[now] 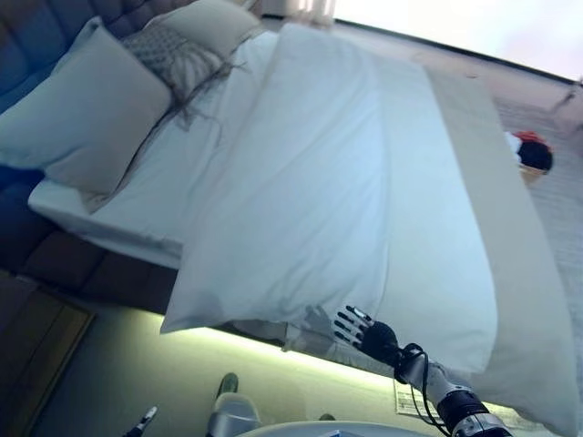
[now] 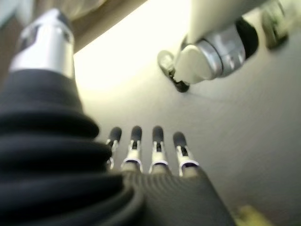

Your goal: Make the bed neatly

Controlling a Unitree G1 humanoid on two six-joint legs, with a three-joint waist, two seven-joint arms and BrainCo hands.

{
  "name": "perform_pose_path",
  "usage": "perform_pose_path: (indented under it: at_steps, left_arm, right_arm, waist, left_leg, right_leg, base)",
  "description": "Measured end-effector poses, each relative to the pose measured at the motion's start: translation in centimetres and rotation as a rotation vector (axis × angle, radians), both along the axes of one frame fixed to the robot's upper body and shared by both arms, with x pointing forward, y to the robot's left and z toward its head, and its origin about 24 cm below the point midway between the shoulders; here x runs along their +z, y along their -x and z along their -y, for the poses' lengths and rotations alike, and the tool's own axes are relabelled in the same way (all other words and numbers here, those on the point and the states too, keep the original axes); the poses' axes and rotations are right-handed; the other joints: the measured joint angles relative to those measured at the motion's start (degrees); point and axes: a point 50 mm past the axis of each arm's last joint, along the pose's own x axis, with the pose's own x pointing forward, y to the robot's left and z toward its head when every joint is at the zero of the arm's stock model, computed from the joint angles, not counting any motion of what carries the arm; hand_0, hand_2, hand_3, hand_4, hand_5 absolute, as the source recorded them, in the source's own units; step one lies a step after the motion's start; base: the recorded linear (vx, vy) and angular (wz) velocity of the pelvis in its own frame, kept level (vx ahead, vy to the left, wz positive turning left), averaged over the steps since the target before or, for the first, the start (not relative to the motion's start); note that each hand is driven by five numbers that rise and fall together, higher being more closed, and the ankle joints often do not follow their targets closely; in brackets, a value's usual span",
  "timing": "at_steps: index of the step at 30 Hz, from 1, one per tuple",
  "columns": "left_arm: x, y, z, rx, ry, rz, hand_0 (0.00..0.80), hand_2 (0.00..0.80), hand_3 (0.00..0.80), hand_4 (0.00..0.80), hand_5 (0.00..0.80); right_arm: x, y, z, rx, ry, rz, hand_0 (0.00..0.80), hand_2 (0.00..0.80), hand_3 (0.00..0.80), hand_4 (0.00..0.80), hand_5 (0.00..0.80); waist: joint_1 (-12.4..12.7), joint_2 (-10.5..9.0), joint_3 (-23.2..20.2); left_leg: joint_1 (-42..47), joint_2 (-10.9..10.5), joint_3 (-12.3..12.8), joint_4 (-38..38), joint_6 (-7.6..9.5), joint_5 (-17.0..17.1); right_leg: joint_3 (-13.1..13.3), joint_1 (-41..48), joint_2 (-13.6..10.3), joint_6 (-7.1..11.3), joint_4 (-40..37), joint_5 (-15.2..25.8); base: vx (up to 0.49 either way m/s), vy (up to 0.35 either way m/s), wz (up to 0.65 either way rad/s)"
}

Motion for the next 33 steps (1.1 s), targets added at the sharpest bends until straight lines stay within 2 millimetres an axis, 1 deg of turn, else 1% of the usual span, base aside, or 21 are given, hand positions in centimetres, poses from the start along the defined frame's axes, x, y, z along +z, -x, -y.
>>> perform_pose_path:
  at_steps: [2, 3, 4, 5, 8, 9, 10, 12, 14, 17, 18, 20, 21, 24, 25, 30, 33]
  left_arm:
    - [0.0, -0.6, 0.2, -0.044, -0.007, -0.006, 0.000, 0.000, 0.000, 0.000, 0.000]
    - [0.0, -1.0, 0.2, -0.052, -0.009, -0.007, 0.000, 0.000, 0.000, 0.000, 0.000]
    - [0.0, -1.4, 0.3, -0.060, -0.004, -0.009, 0.000, 0.000, 0.000, 0.000, 0.000]
    - [0.0, -2.0, 0.4, -0.076, -0.002, -0.004, 0.000, 0.000, 0.000, 0.000, 0.000]
    - [-0.1, -3.5, 1.0, -0.140, 0.008, -0.010, 0.000, 0.000, 0.000, 0.000, 0.000]
    - [-0.1, -3.8, 1.3, -0.151, 0.017, -0.008, 0.000, 0.000, 0.000, 0.000, 0.000]
    - [-0.3, -3.7, 1.6, -0.159, 0.026, -0.017, 0.000, 0.000, 0.000, 0.000, 0.000]
    - [-0.5, -3.8, 2.4, -0.209, 0.040, -0.035, 0.000, 0.000, 0.000, 0.000, 0.000]
    - [-0.9, -3.9, 3.3, -0.240, 0.059, -0.050, 0.000, 0.000, 0.000, 0.000, 0.000]
    - [-1.3, -3.8, 4.7, -0.266, 0.093, -0.063, 0.000, 0.000, 0.000, 0.000, 0.000]
    - [-1.4, -3.8, 5.1, -0.285, 0.099, -0.069, 0.000, 0.000, 0.000, 0.000, 0.000]
    - [-1.8, -3.5, 6.1, -0.290, 0.128, -0.083, 0.000, 0.000, 0.000, 0.000, 0.000]
    - [-2.0, -3.5, 6.9, -0.292, 0.147, -0.083, 0.000, 0.000, 0.000, 0.000, 0.000]
    - [-2.5, -3.3, 9.3, -0.310, 0.205, -0.088, 0.000, 0.000, 0.000, 0.000, 0.000]
    - [-2.6, -3.4, 9.6, -0.315, 0.214, -0.085, 0.000, 0.000, 0.000, 0.000, 0.000]
    - [-2.6, -2.9, 9.6, -0.325, 0.208, -0.099, 0.000, 0.000, 0.000, 0.000, 0.000]
    - [-2.6, -2.6, 9.5, -0.306, 0.209, -0.102, 0.000, 0.000, 0.000, 0.000, 0.000]
  right_arm:
    - [-0.8, 1.1, 1.0, 0.011, 0.039, -0.052, 0.000, 0.000, 0.000, 0.000, 0.000]
    - [-1.3, 1.8, 1.4, 0.024, 0.076, -0.080, 0.000, 0.000, 0.000, 0.000, 0.000]
    - [-1.8, 2.4, 1.9, 0.038, 0.116, -0.103, 0.000, 0.000, 0.000, 0.000, 0.000]
    - [-2.1, 2.8, 2.2, 0.066, 0.161, -0.113, 0.000, 0.000, 0.000, 0.000, 0.000]
    - [-2.7, 3.7, 2.7, 0.115, 0.244, -0.119, 0.000, 0.000, 0.000, 0.000, 0.000]
    - [-2.9, 4.2, 2.8, 0.117, 0.256, -0.126, 0.000, 0.000, 0.000, 0.000, 0.000]
    - [-3.1, 4.6, 3.0, 0.116, 0.265, -0.136, 0.000, 0.000, 0.000, 0.000, 0.000]
    - [-3.7, 6.0, 3.3, 0.083, 0.281, -0.167, 0.000, 0.000, 0.000, 0.000, 0.000]
    - [-4.5, 8.0, 3.6, 0.033, 0.294, -0.230, 0.000, 0.000, 0.000, 0.000, 0.000]
    - [-5.4, 10.9, 4.0, -0.103, 0.278, -0.330, 0.000, 0.000, 0.000, 0.000, 0.000]
    - [-5.6, 11.4, 4.0, -0.162, 0.264, -0.348, 0.000, 0.000, 0.000, 0.000, 0.000]
    - [-5.8, 11.8, 3.9, -0.278, 0.242, -0.372, 0.000, 0.000, 0.000, 0.000, 0.000]
    - [-6.0, 12.0, 3.7, -0.320, 0.245, -0.385, 0.000, 0.000, 0.000, 0.000, 0.000]
    - [-6.5, 13.5, 3.2, -0.340, 0.279, -0.464, 0.000, 0.000, 0.000, 0.000, 0.000]
    - [-6.6, 13.9, 3.0, -0.322, 0.289, -0.480, 0.000, 0.000, 0.000, 0.000, 0.000]
    - [-6.6, 13.5, 3.2, -0.179, 0.372, -0.464, 0.000, 0.000, 0.000, 0.000, 0.000]
    - [-6.5, 13.6, 3.5, -0.150, 0.397, -0.473, 0.000, 0.000, 0.000, 0.000, 0.000]
  waist:
    - [-1.2, 0.70, -1.5]
    - [-1.9, 1.04, -2.1]
    - [-2.5, 1.36, -2.7]
    - [-3.1, 1.36, -3.1]
    - [-4.1, 2.27, -3.6]
    - [-4.8, 2.67, -4.0]
    - [-4.8, 2.80, -4.4]
    - [-6.3, 3.42, -4.9]
    - [-6.6, 3.89, -5.5]
    - [-6.9, 4.67, -5.7]
    - [-8.0, 4.75, -5.8]
    - [-8.5, 5.19, -6.1]
    - [-9.4, 5.38, -6.1]
    - [-9.7, 6.11, -6.3]
    - [-9.7, 6.24, -6.4]
    - [-9.6, 6.98, -6.7]
    - [-9.5, 7.21, -6.6]
  left_leg:
    - [1.2, 0.3, 2.1, 0.0, -0.05, -0.4]
    - [1.8, 0.4, 2.6, -0.1, -0.11, -0.5]
    - [2.0, 0.5, 3.1, -0.1, -0.14, -0.6]
    - [2.3, 0.6, 3.5, -0.1, -0.15, -0.6]
    - [2.7, 0.9, 4.8, -0.2, -0.20, -0.6]
    - [2.7, 0.9, 5.1, -0.2, -0.21, -0.6]
    - [2.7, 0.9, 5.3, -0.2, -0.21, -0.6]
    - [2.9, 1.0, 5.6, -0.1, -0.20, -0.6]
    - [3.1, 1.0, 6.0, -0.1, -0.22, -0.7]
    - [3.8, 1.1, 7.3, -0.2, 0.12, -1.3]
    - [3.8, 1.1, 7.6, -0.2, 0.14, -1.3]
    - [4.0, 1.2, 8.7, -0.2, 0.14, -1.3]
    - [4.3, 1.3, 9.2, -0.2, 0.14, -1.3]
    - [5.3, 1.5, 10.4, -0.3, 0.13, -1.9]
    - [5.4, 1.5, 10.4, -0.3, 0.13, -1.9]
    - [5.7, 1.5, 10.6, -0.2, 0.13, -1.9]
    - [6.0, 1.4, 10.5, -0.1, 0.14, -1.9]
  right_leg:
    - [1.7, -0.2, 0.1, -0.06, 0.0, 0.1]
    - [2.3, 0.0, 0.2, -0.09, 0.0, 0.1]
    - [2.7, -0.1, 0.3, -0.15, 0.0, 0.2]
    - [3.1, 0.0, 0.4, -0.20, 0.0, 0.2]
    - [4.5, -0.5, 0.6, -0.36, -0.2, 0.6]
    - [4.9, -0.7, 0.7, -0.36, -0.2, 0.7]
    - [5.1, -0.7, 0.7, -0.37, -0.2, 0.8]
    - [5.7, -0.8, 1.0, -0.47, -0.2, 0.9]
    - [6.0, -0.9, 1.0, -0.43, -0.1, 1.0]
    - [7.5, -1.2, 1.0, -0.33, -0.2, 1.0]
    - [7.7, -1.3, 1.0, -0.31, -0.2, 1.1]
    - [8.7, -1.9, 1.0, -0.37, -0.2, 1.3]
    - [9.2, -1.9, 1.1, -0.40, -0.2, 1.4]
    - [10.5, -1.7, 1.1, -0.45, -0.2, 1.5]
    - [10.6, -1.6, 1.1, -0.45, -0.2, 1.5]
    - [10.9, -1.4, 1.1, -0.42, -0.2, 1.5]
    - [10.9, -1.1, 1.2, -0.35, -0.3, 1.6]
  base:
    - [-0.032, -0.093, -0.42]
    - [-0.029, -0.092, -0.34]
    - [-0.026, -0.094, -0.25]
    - [-0.022, -0.089, -0.26]
    - [-0.009, -0.087, -0.22]
    - [0.006, -0.083, -0.13]
    - [0.006, -0.085, -0.13]
    - [0.009, -0.070, -0.09]
    - [0.025, -0.050, -0.12]
    - [0.046, -0.051, -0.21]
    - [0.042, -0.036, -0.15]
    - [0.033, -0.026, -0.25]
    - [0.031, -0.014, -0.29]
    - [0.046, -0.004, -0.23]
    - [0.064, 0.005, -0.10]
    - [0.055, 0.004, -0.01]
    - [0.051, -0.006, 0.01]
